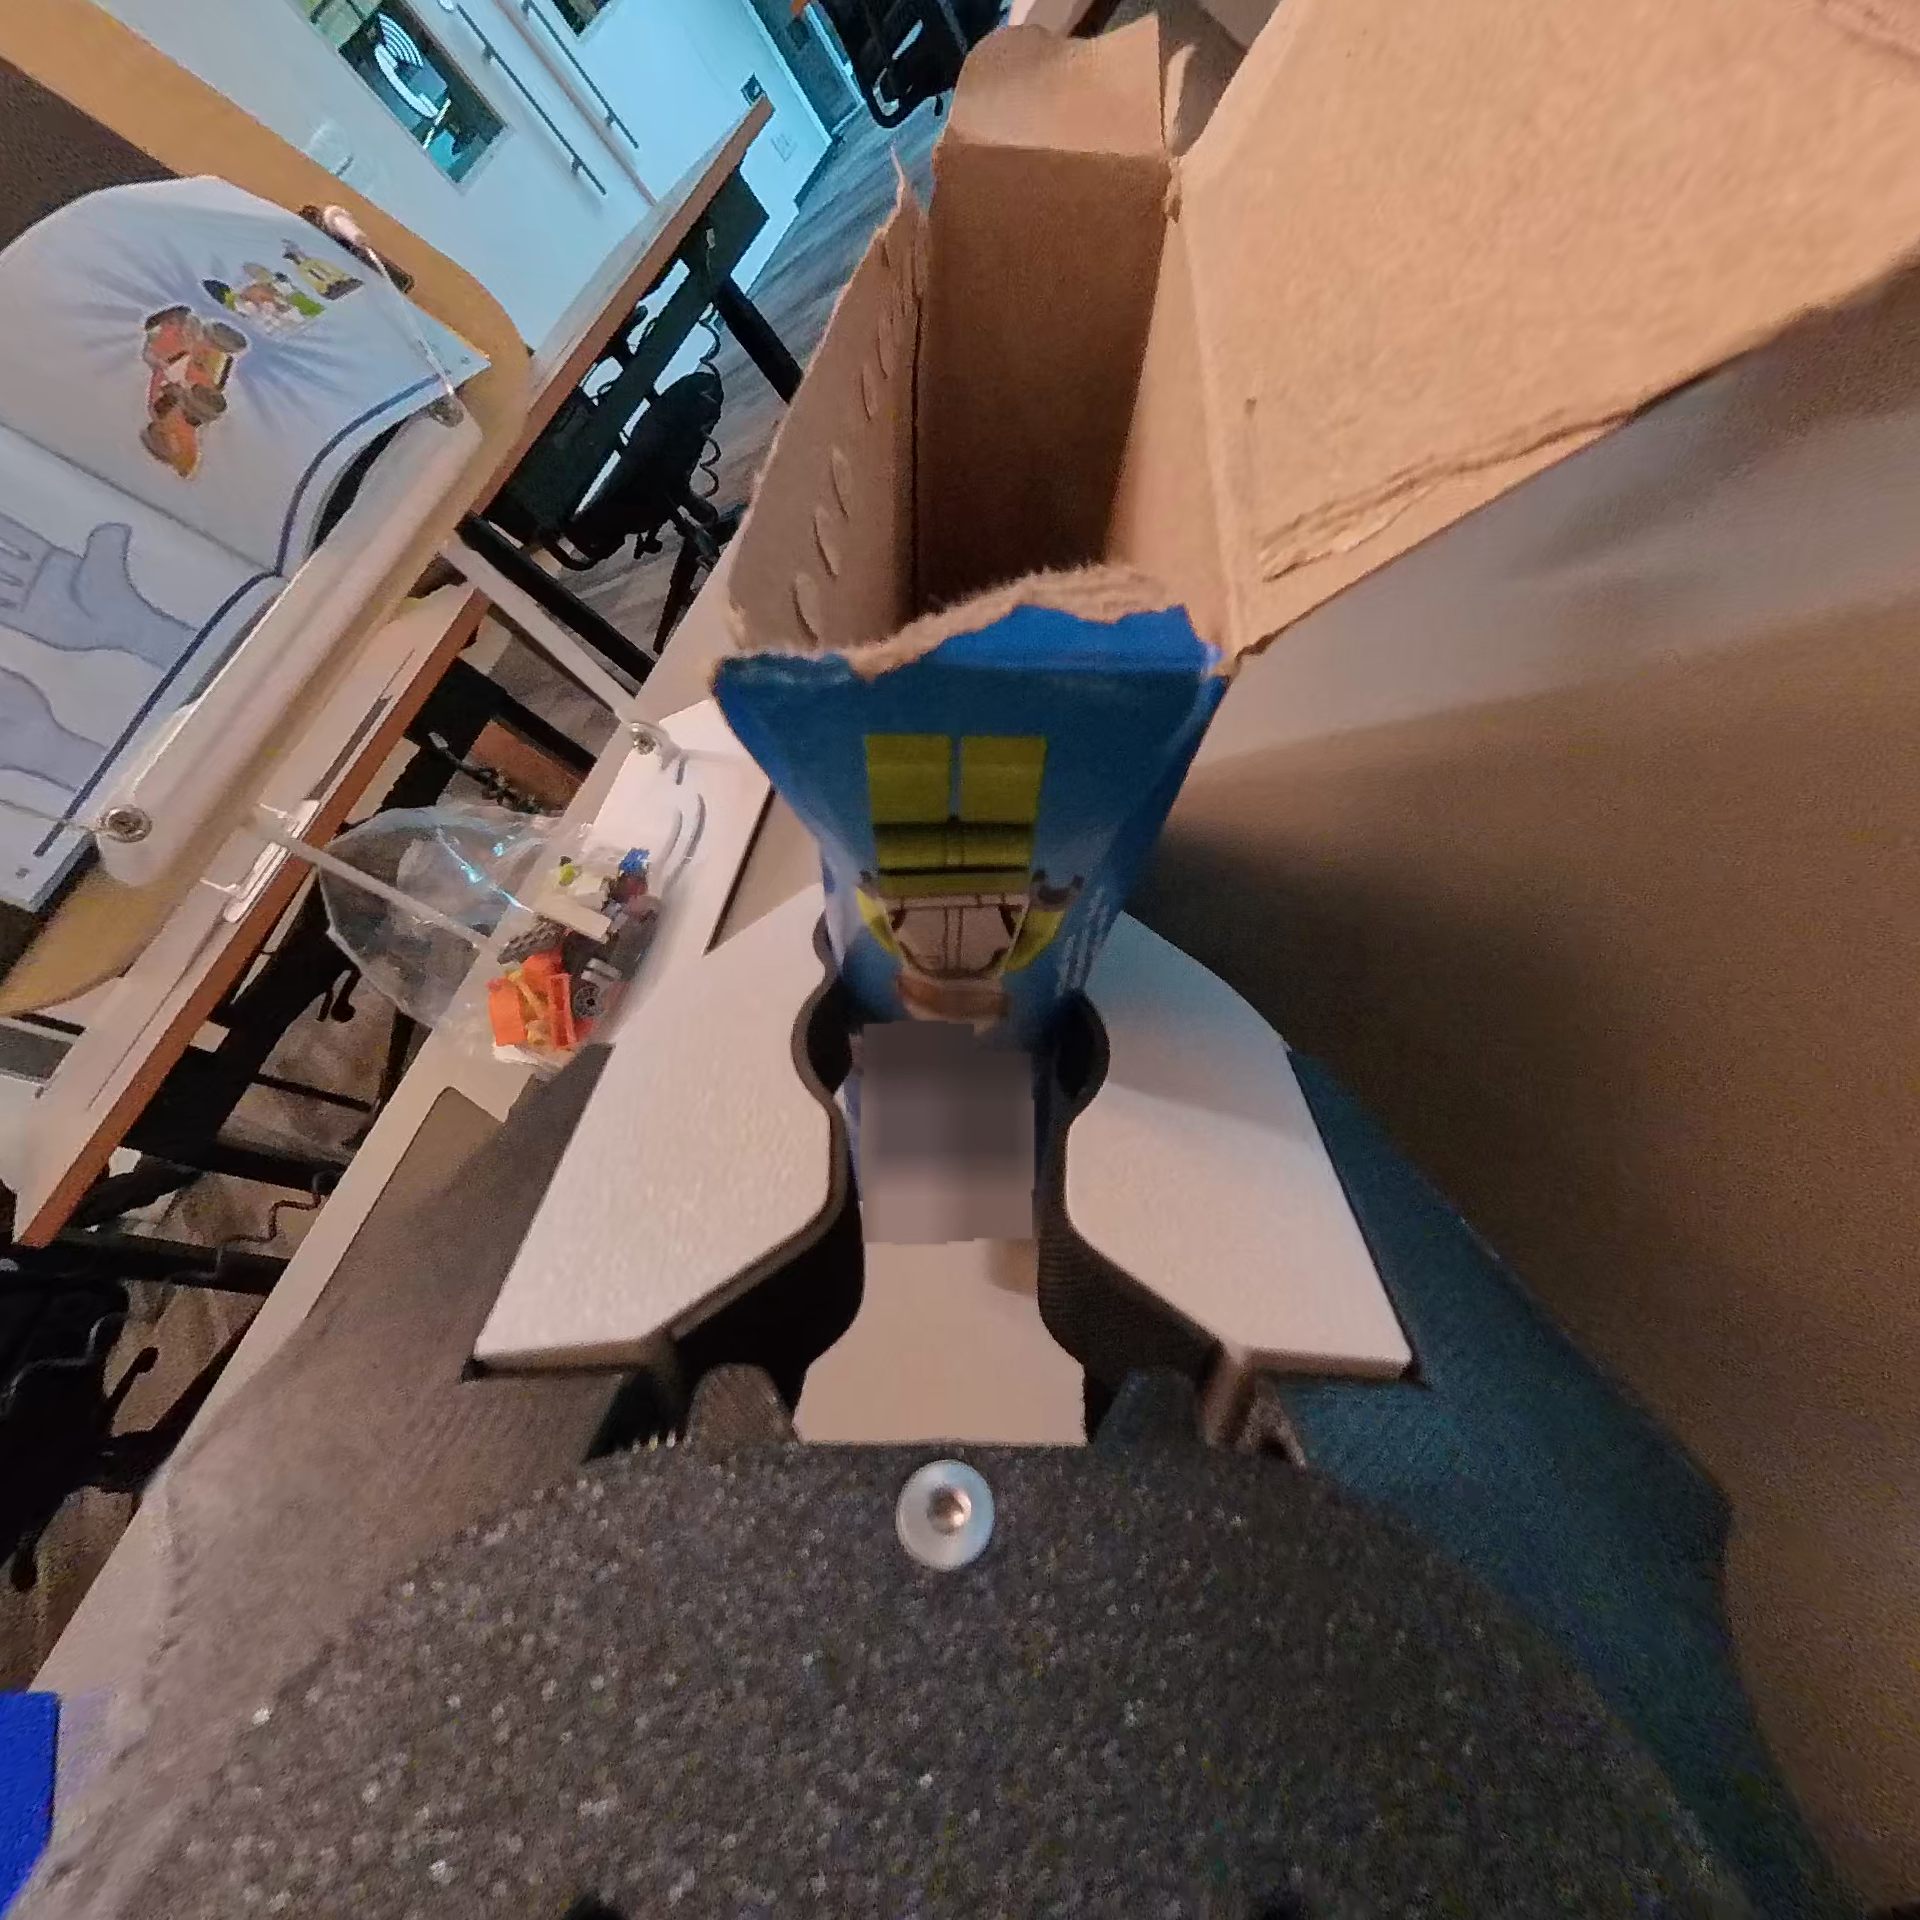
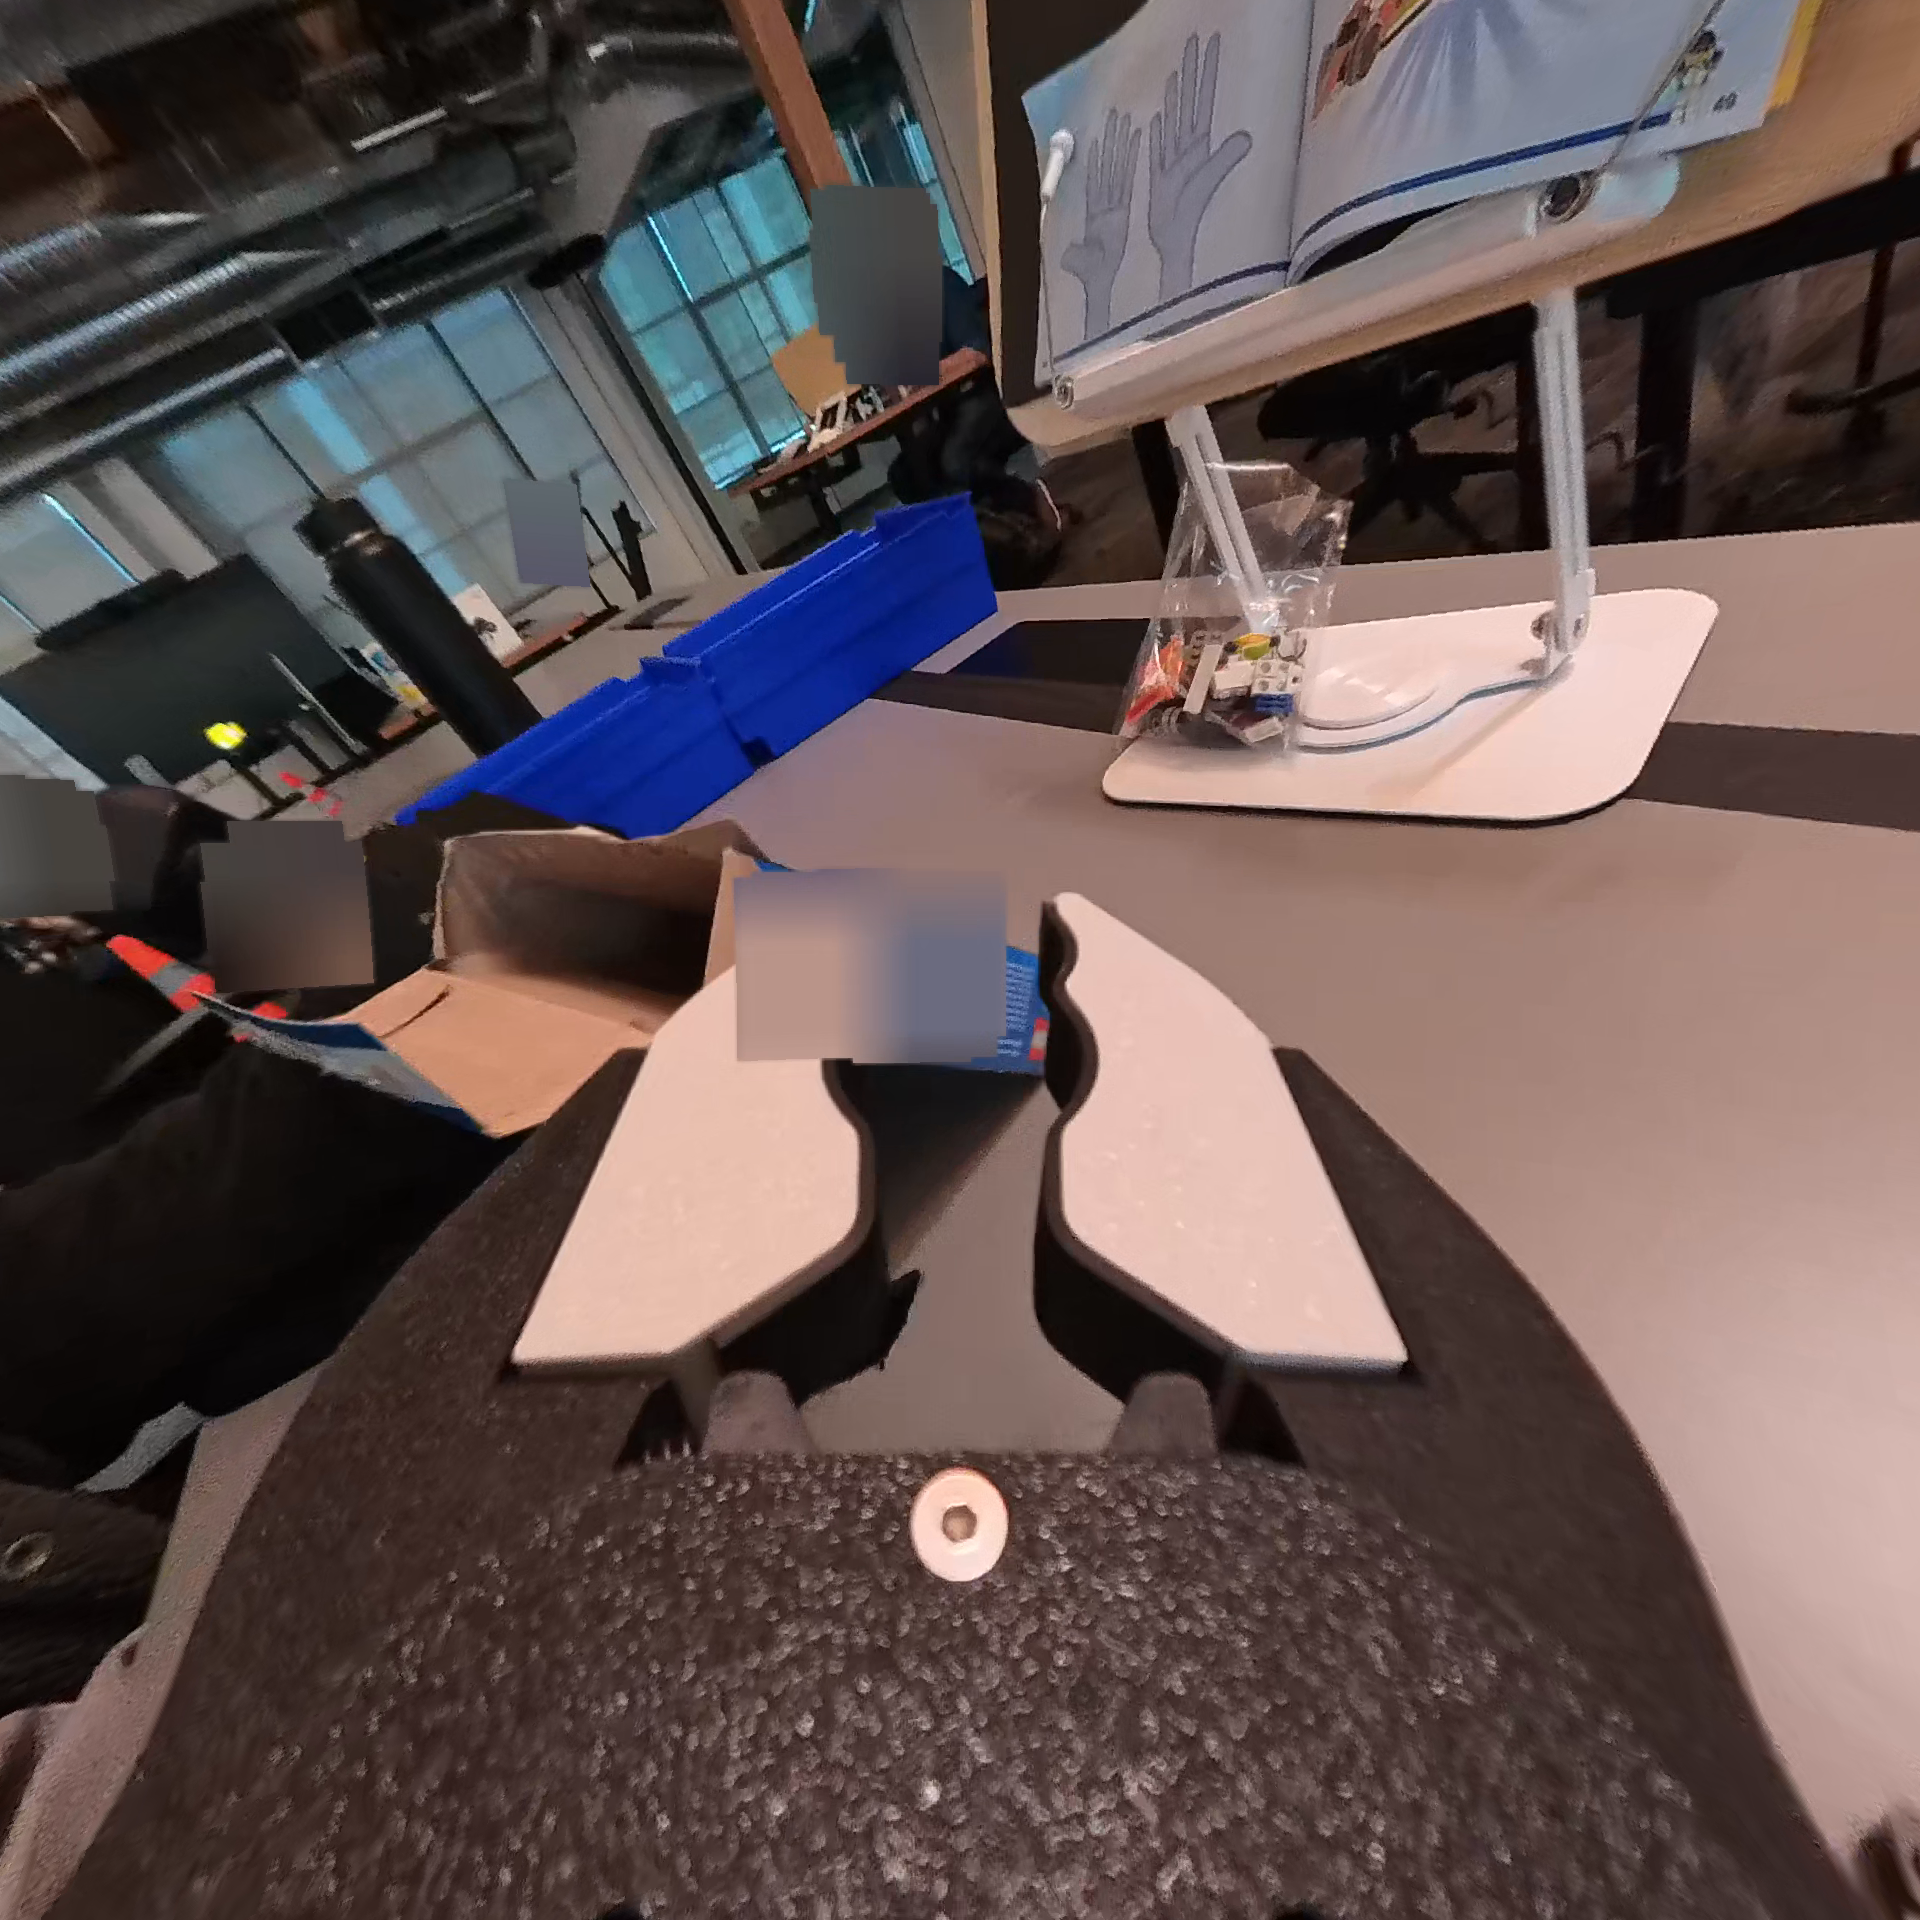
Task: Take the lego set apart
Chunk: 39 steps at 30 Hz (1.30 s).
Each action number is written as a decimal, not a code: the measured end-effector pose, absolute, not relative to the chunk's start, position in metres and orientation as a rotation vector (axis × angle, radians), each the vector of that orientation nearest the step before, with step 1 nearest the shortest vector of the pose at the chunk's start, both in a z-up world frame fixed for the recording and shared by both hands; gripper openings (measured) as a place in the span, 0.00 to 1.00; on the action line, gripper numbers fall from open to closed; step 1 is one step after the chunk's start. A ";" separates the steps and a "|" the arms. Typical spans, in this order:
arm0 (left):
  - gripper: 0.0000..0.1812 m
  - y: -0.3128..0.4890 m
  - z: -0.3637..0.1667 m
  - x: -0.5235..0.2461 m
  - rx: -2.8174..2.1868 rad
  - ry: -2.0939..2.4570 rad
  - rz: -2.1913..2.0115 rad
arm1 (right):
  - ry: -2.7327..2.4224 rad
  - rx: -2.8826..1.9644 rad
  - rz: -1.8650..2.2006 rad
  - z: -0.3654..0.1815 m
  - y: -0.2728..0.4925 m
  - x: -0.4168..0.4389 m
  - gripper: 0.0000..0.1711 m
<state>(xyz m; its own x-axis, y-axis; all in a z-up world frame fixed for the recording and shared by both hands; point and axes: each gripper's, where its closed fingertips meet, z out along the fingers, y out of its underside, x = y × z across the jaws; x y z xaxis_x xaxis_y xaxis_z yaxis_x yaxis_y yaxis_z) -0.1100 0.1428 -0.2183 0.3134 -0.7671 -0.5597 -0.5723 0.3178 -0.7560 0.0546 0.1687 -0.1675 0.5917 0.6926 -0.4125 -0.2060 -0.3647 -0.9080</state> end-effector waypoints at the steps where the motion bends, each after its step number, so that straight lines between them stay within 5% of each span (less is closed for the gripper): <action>1: 0.21 0.143 -0.218 -0.111 -1.359 1.360 -0.205 | -0.409 -1.703 0.987 -0.166 0.175 0.052 0.17; 18: 0.20 0.145 -0.217 -0.127 -1.416 1.295 -0.402 | -0.279 -1.868 0.921 -0.207 0.413 -0.041 0.32; 39: 0.21 0.142 -0.217 -0.122 -1.418 1.301 -0.451 | -0.030 -1.887 1.012 -0.238 0.458 -0.047 0.25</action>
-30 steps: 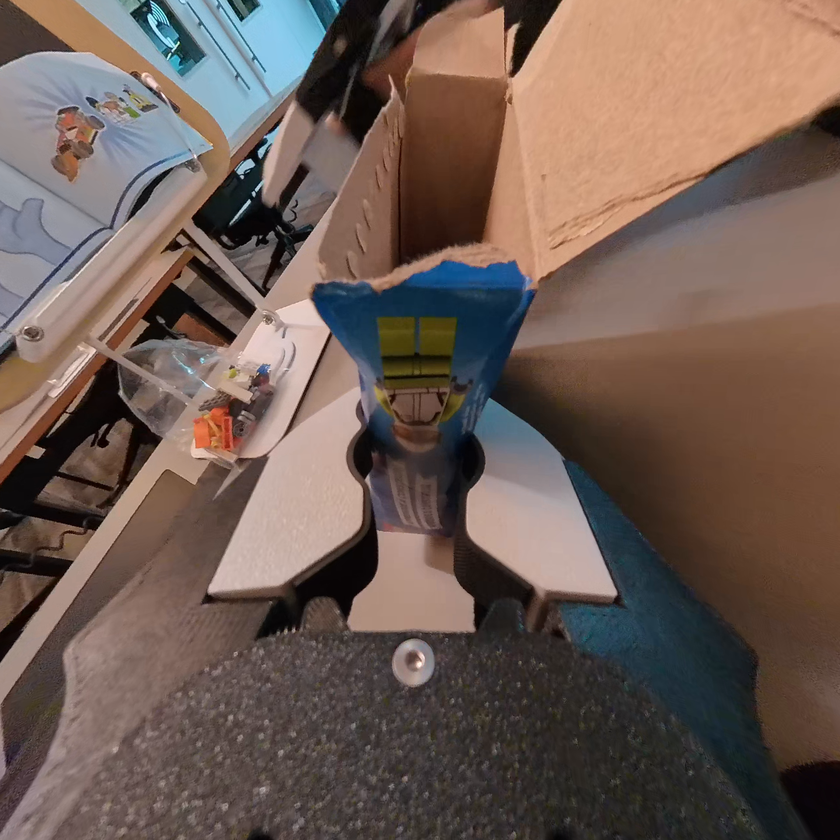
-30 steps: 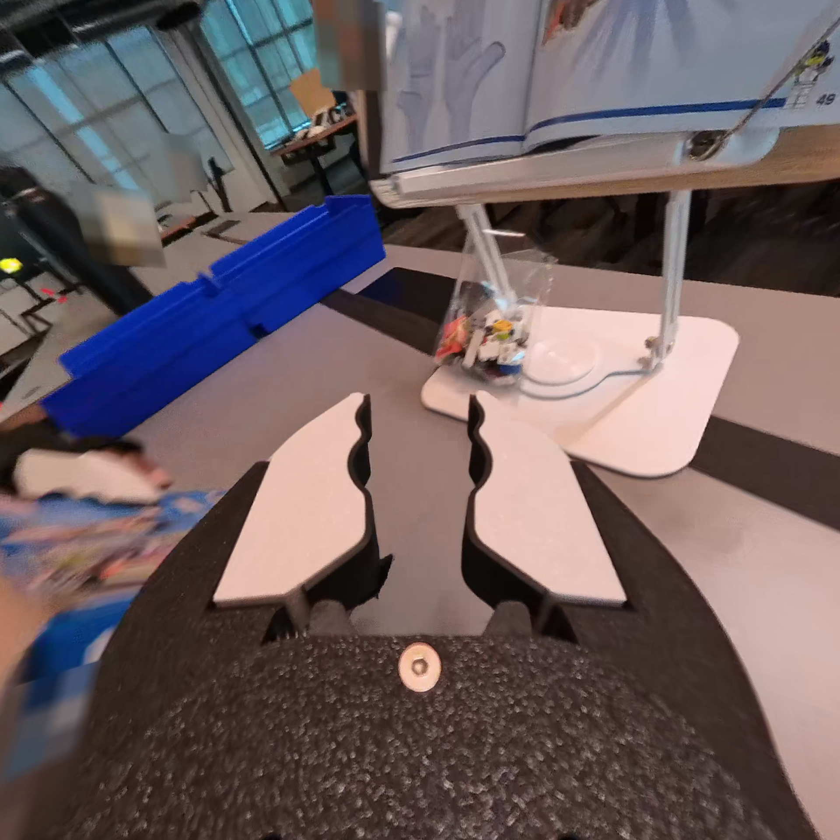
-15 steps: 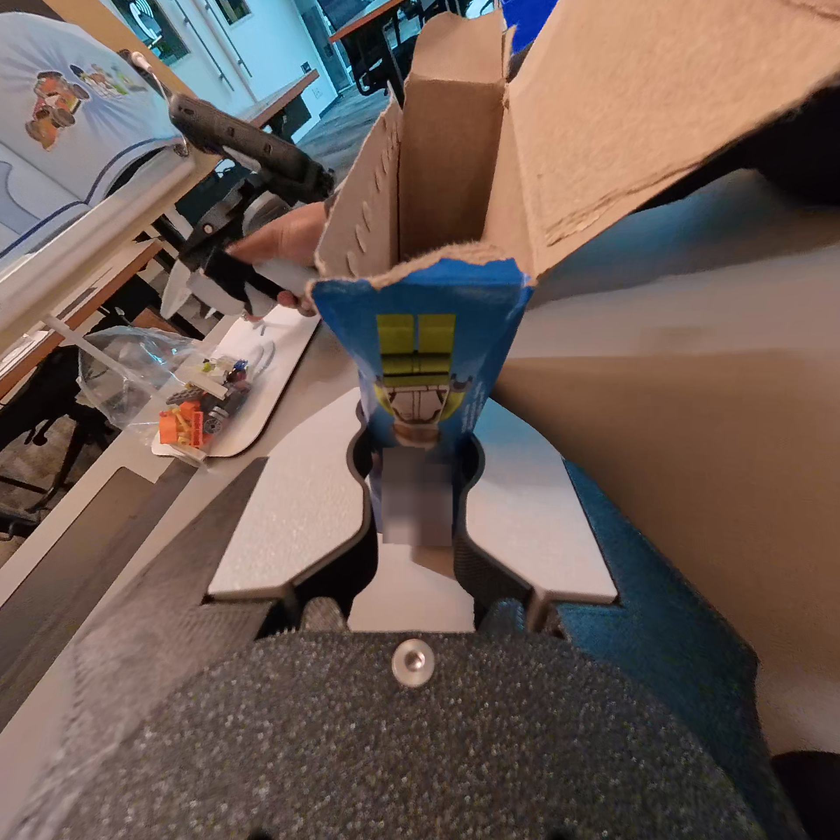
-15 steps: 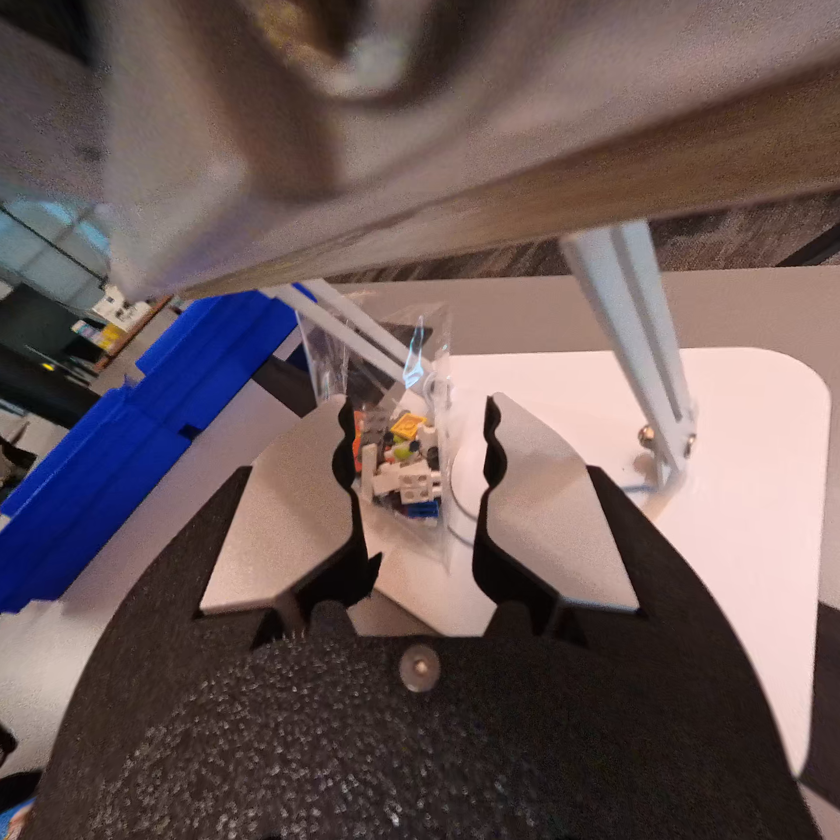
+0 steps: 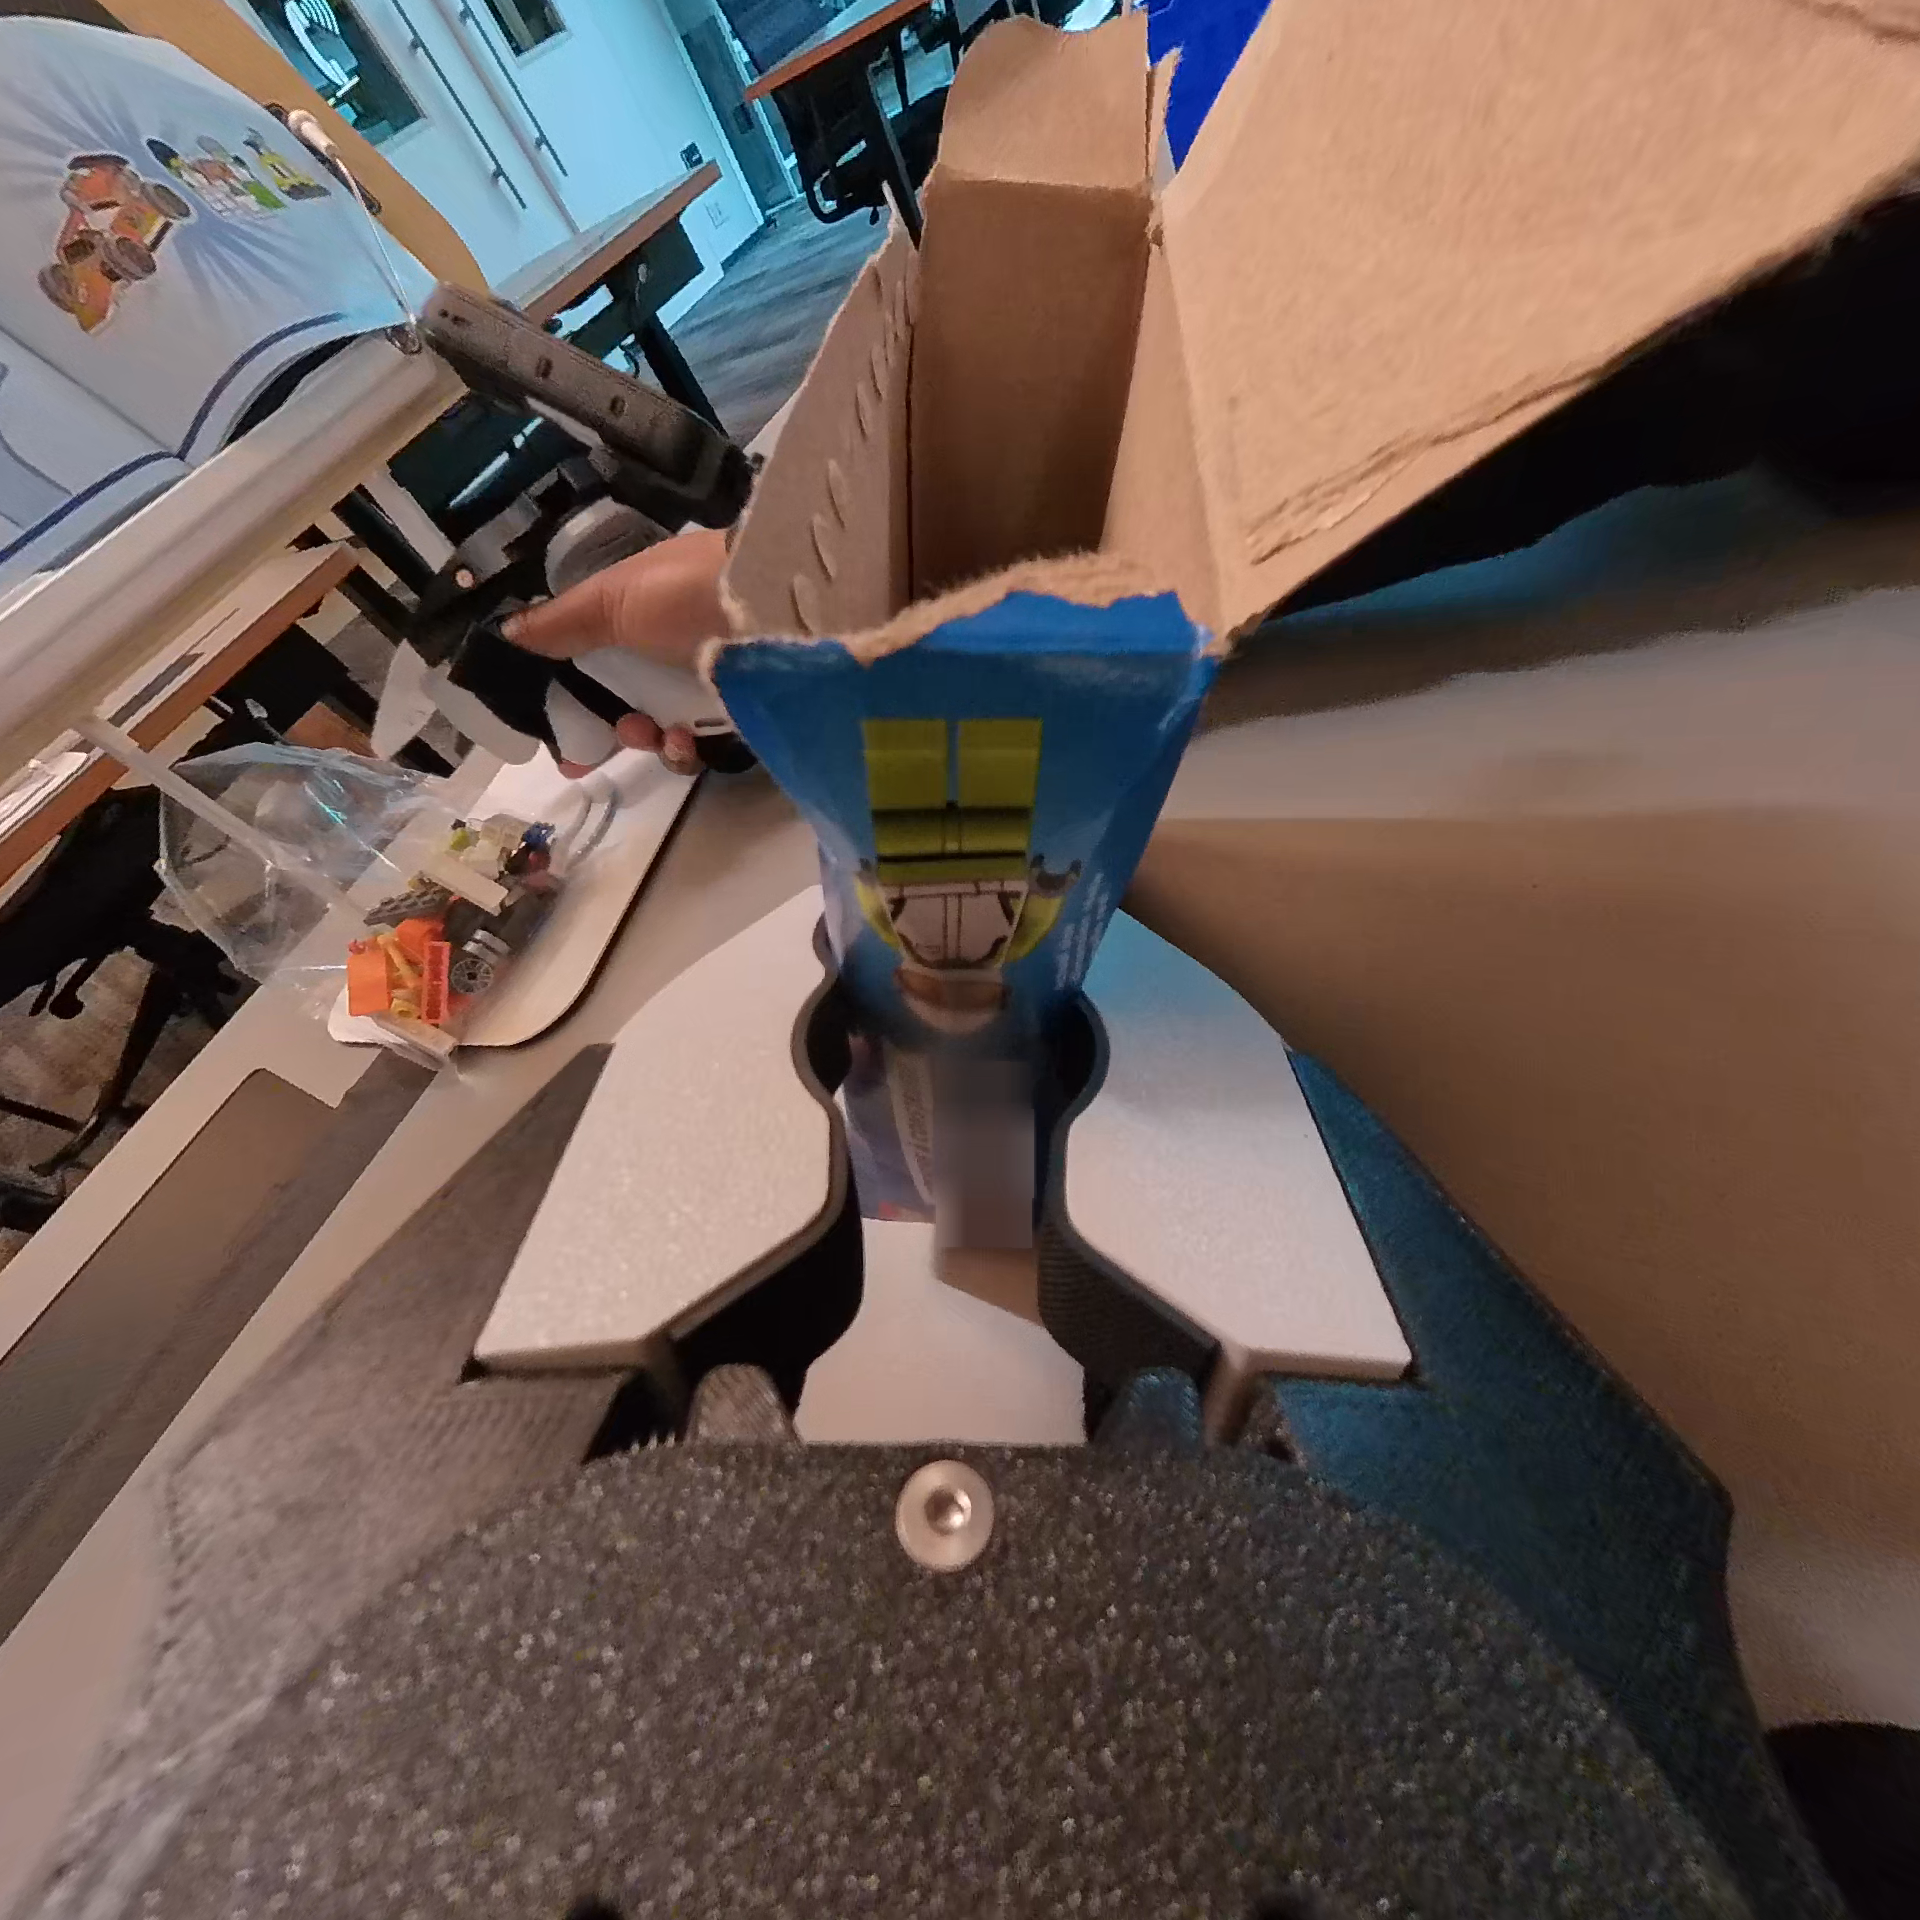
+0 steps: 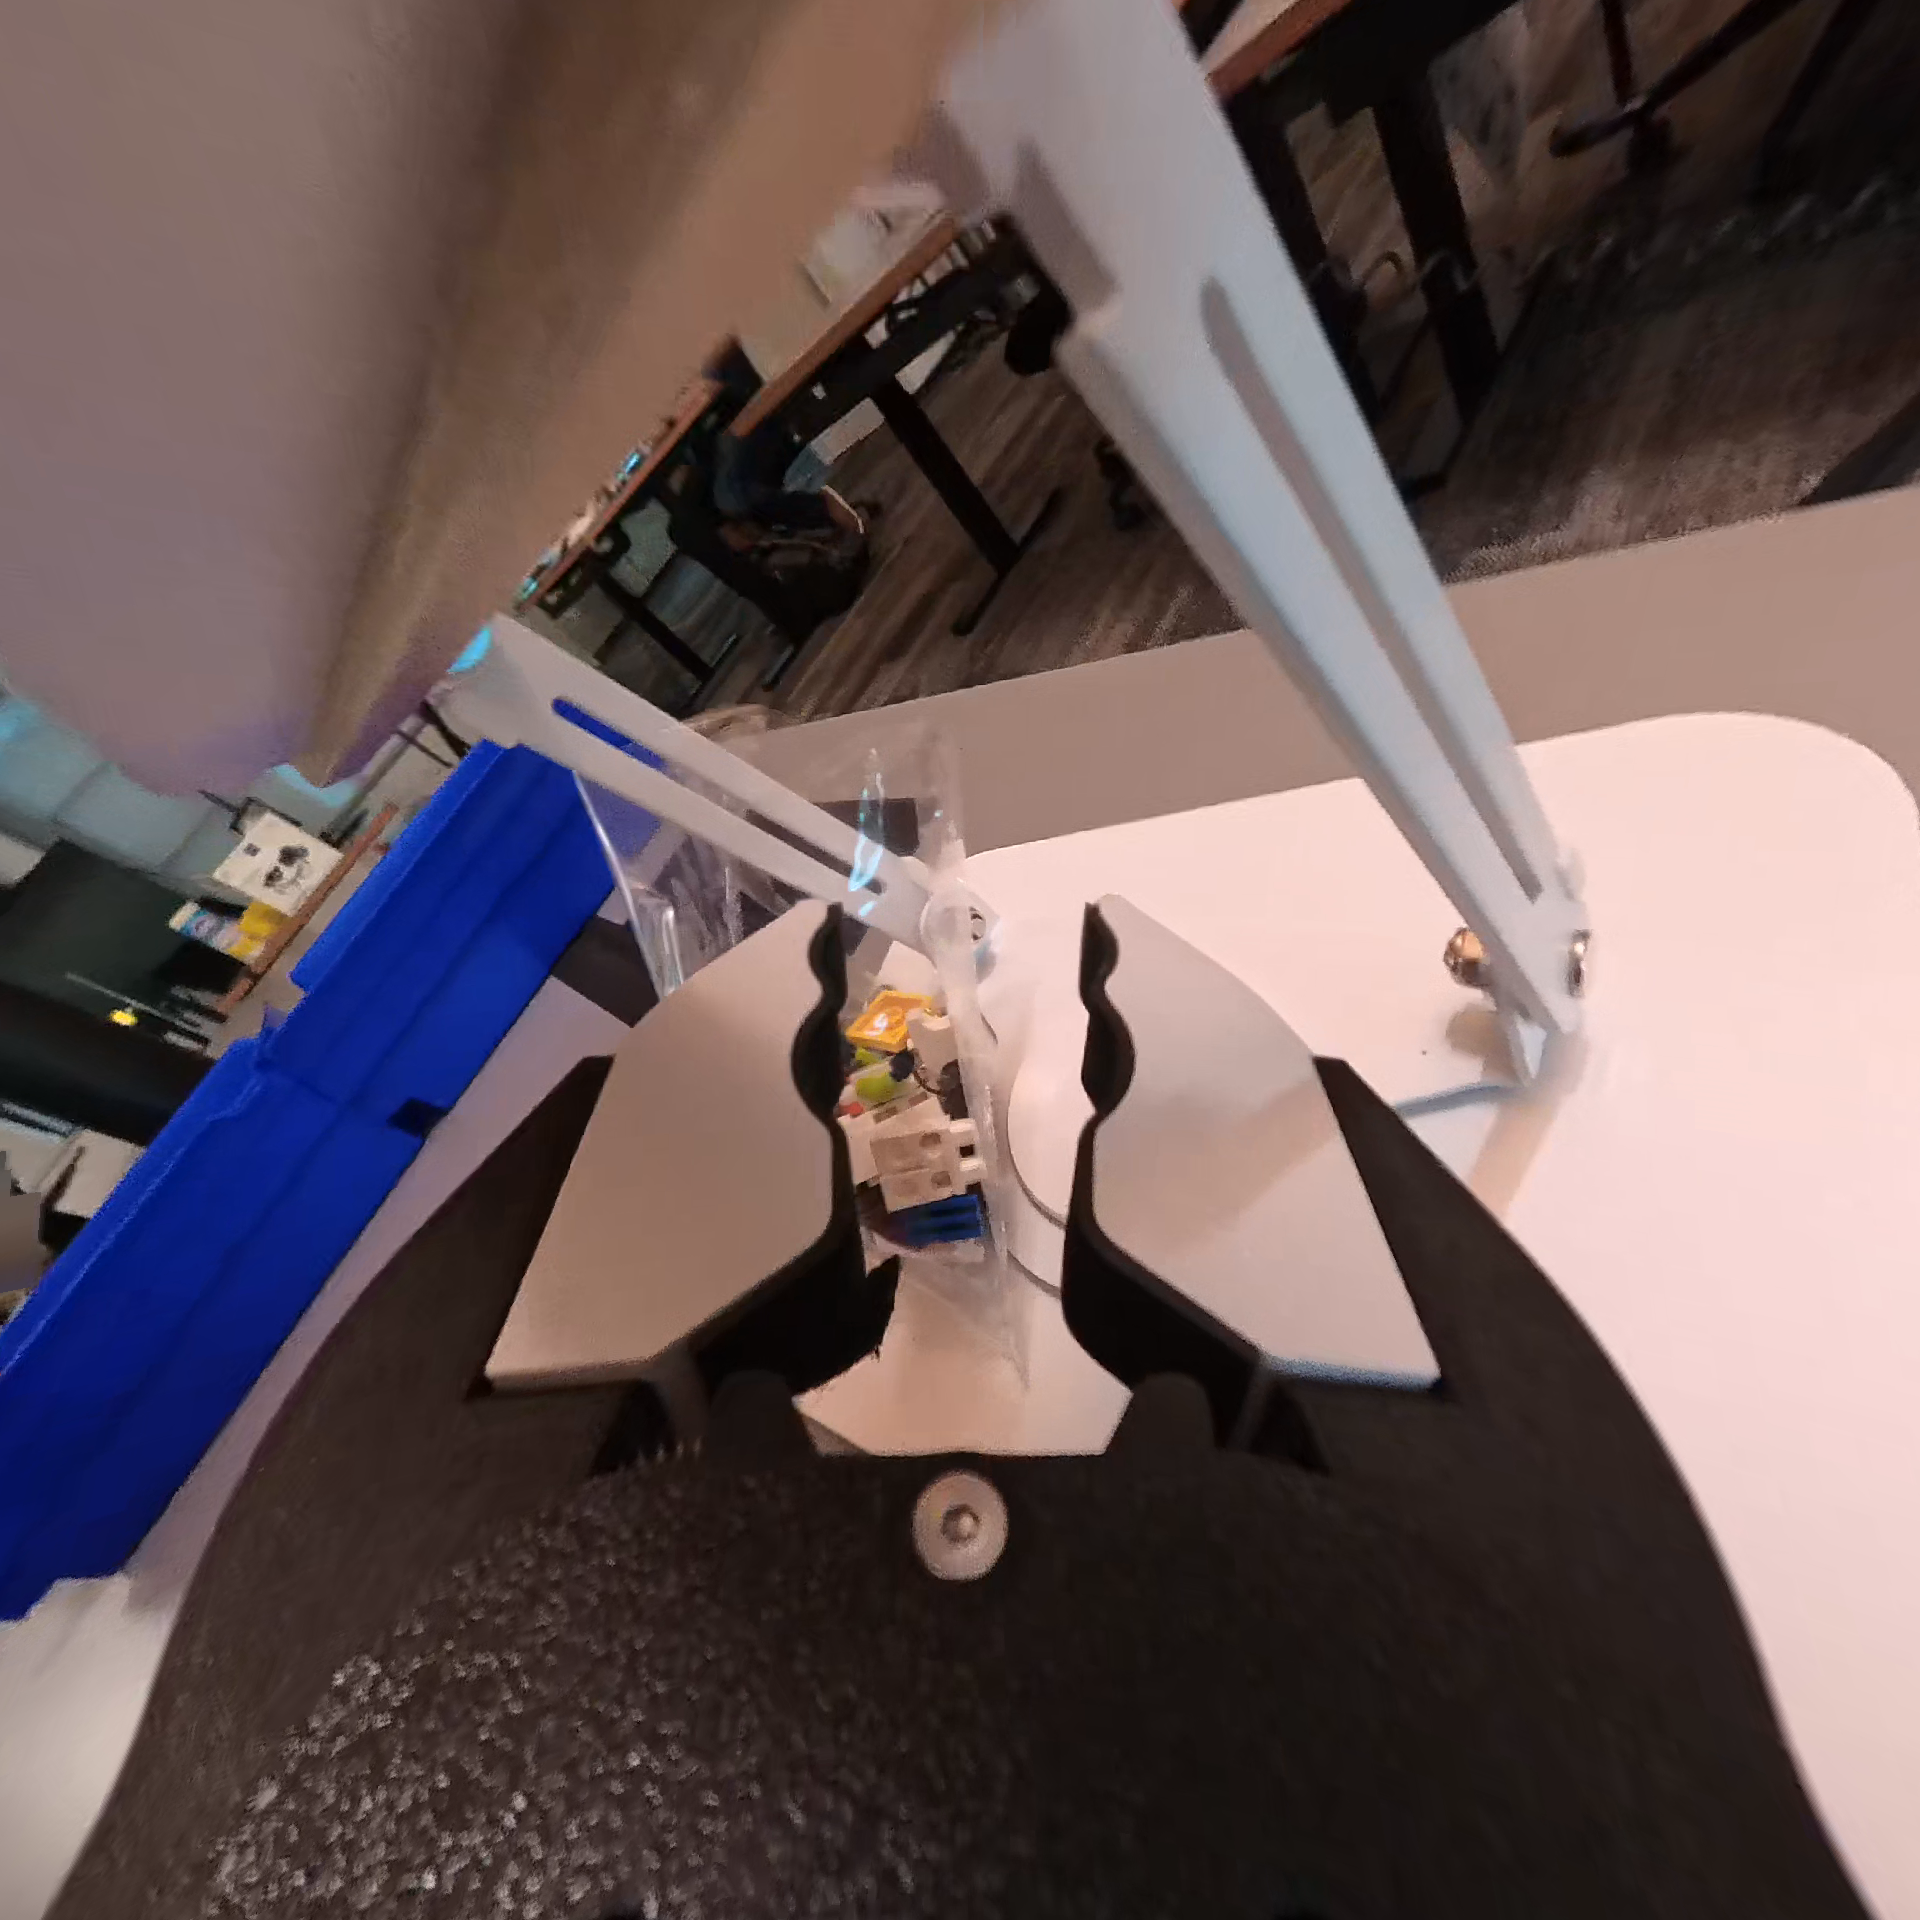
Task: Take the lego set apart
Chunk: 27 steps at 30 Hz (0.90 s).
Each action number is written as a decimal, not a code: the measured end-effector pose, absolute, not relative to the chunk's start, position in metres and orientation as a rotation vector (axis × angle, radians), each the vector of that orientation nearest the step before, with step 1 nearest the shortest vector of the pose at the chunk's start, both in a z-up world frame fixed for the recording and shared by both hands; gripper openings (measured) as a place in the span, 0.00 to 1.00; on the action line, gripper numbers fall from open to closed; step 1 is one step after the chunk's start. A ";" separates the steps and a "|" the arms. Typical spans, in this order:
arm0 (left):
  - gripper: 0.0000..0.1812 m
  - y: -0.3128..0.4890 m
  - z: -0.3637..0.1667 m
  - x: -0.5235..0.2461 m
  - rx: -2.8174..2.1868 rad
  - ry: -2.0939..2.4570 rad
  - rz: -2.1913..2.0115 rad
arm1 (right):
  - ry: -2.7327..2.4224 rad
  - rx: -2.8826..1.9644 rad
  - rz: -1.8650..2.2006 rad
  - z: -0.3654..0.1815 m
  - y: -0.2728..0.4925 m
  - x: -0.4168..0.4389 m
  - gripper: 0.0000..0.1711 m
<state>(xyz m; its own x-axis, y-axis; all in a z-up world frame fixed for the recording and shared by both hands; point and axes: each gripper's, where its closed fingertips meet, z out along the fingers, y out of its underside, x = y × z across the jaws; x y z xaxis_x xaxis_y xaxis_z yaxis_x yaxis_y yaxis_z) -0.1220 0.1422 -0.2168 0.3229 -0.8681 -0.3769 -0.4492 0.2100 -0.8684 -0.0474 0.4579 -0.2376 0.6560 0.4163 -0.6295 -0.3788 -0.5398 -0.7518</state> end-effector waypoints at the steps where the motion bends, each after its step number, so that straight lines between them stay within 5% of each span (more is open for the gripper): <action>1: 0.21 0.142 -0.217 -0.122 -1.418 1.301 -0.451 | -0.011 -1.904 1.029 -0.241 0.457 -0.048 0.25; 8: 0.21 0.142 -0.216 -0.122 -1.417 1.304 -0.449 | 0.003 -1.959 1.119 -0.250 0.453 -0.058 0.14; 11: 0.21 0.142 -0.216 -0.122 -1.418 1.304 -0.449 | -0.038 -1.931 1.183 -0.245 0.448 -0.063 0.00; 27: 0.21 0.139 -0.214 -0.119 -1.406 1.310 -0.436 | -0.362 -2.002 1.088 -0.238 0.337 -0.049 0.00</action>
<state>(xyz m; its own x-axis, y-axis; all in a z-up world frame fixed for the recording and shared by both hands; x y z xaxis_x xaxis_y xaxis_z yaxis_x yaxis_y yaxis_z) -0.1194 0.1390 -0.2140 0.3179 -0.8628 -0.3931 -0.4556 0.2246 -0.8614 -0.0485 0.3367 -0.2384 0.5873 0.5769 -0.5676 -0.1214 -0.6306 -0.7666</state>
